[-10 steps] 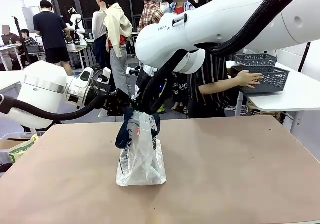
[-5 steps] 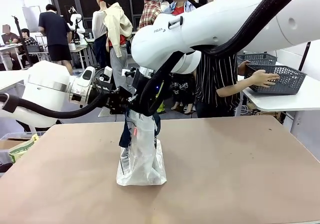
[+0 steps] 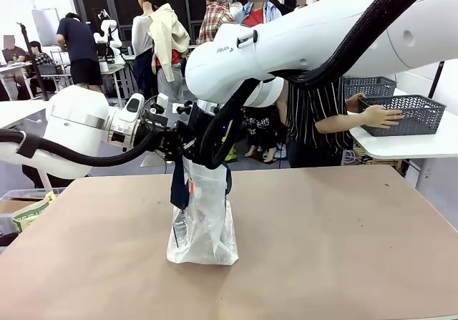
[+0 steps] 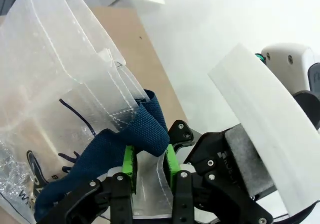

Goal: Transfer purchased items from the store into the shopping bag.
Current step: Move the Reusable shopping bag to the right side of the table.

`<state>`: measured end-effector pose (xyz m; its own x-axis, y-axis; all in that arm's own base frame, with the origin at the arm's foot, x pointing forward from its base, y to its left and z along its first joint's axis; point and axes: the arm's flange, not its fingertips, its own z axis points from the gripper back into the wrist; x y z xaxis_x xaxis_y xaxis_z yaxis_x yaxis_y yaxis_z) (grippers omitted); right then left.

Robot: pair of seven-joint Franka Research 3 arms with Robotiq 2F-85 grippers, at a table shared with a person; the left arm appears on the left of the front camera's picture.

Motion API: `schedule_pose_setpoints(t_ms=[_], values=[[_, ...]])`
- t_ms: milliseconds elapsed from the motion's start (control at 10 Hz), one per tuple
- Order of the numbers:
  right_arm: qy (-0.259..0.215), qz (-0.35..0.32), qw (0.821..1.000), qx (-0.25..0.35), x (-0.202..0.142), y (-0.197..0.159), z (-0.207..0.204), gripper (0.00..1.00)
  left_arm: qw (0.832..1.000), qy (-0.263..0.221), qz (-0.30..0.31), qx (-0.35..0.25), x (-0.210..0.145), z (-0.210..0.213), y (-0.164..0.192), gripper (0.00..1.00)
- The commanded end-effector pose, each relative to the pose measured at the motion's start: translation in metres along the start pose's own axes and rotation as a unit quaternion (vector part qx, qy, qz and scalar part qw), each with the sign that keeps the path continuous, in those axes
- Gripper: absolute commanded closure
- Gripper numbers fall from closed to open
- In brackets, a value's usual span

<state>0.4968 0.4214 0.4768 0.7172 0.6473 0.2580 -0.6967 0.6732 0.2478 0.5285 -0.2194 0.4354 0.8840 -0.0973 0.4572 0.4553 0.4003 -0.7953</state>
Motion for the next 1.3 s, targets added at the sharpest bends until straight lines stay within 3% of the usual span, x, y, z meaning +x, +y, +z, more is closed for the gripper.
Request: schedule_pose_setpoints(t_ms=[0, 100, 200, 300, 1100, 1200], values=[[-0.005, 0.007, 1.0, 0.011, 0.0102, 0.0149, -0.0015, 1.0, 1.0, 0.02, 0.005, -0.012, 0.0047, -0.0214, -0.0014, 0.7], [-0.006, 0.007, 1.0, 0.01, 0.0099, 0.0147, -0.001, 1.0, 1.0, 0.02, 0.009, -0.008, 0.0057, -0.0236, -0.0006, 0.7], [-0.007, 0.006, 1.0, 0.01, 0.009, 0.0155, -0.0006, 1.0, 1.0, 0.025, 0.008, -0.006, 0.0052, -0.0256, -0.0013, 0.89], [-0.007, 0.006, 1.0, 0.009, 0.0089, 0.0156, -0.0006, 1.0, 1.0, 0.028, 0.007, -0.002, 0.0052, -0.0261, -0.0016, 1.0], [-0.016, -0.016, 1.0, -0.003, 0.0091, 0.0165, -0.0007, 1.0, 0.999, 0.035, 0.006, 0.018, 0.0024, -0.0258, -0.001, 1.0], [-0.019, -0.013, 1.0, -0.005, 0.0074, 0.0165, 0.0016, 0.96, 0.999, 0.035, 0.006, 0.018, 0.0023, -0.0254, -0.0009, 1.0]])
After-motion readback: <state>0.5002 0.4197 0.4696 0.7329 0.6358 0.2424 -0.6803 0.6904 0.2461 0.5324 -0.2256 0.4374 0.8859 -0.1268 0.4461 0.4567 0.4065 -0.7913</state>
